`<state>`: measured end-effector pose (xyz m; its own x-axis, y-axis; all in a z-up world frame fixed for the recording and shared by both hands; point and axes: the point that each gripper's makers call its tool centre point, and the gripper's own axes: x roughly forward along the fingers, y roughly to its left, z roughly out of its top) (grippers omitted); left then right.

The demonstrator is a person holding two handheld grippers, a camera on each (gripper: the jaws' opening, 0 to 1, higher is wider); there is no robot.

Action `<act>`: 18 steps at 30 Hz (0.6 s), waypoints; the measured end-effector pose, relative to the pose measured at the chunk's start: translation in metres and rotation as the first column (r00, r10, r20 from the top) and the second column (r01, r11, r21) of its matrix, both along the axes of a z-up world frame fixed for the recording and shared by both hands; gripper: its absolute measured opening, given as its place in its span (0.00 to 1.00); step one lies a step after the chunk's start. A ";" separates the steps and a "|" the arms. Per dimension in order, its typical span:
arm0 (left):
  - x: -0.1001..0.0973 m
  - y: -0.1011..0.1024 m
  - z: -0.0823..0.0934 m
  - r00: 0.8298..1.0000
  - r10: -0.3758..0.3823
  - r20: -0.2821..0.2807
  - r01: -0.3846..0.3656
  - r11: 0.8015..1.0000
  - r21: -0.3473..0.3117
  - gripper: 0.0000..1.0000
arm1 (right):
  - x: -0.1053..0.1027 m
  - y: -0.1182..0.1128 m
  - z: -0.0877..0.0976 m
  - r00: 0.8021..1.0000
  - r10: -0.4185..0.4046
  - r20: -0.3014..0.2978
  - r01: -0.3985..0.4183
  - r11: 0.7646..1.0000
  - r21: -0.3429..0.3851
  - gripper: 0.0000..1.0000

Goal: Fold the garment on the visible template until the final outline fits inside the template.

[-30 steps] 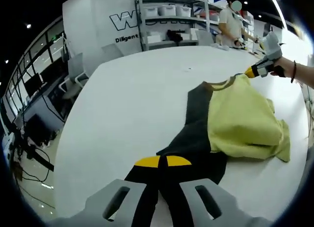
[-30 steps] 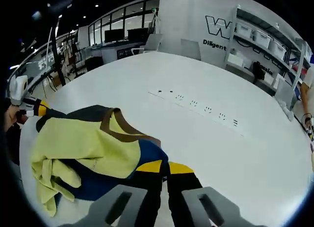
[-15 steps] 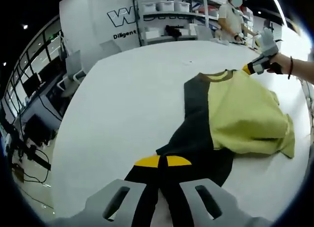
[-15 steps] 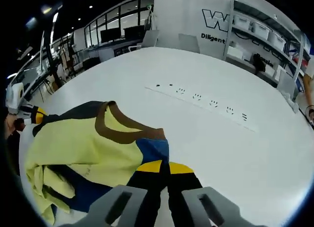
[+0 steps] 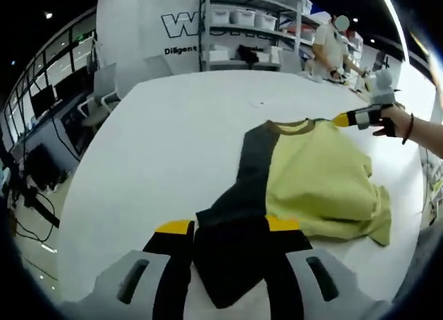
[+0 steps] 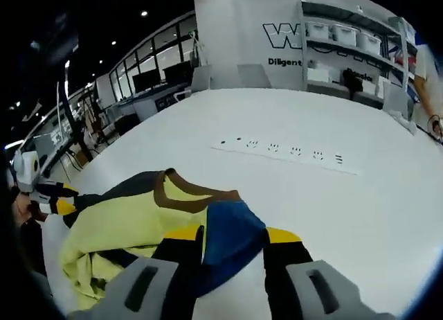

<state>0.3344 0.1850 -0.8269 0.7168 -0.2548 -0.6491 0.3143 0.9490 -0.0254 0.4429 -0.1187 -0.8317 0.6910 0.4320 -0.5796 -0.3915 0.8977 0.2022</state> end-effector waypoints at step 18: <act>-0.027 -0.058 0.015 0.995 -0.096 0.040 0.099 0.991 -0.086 0.98 | -0.042 0.014 -0.021 0.999 0.031 -0.017 -0.032 0.999 -0.024 0.73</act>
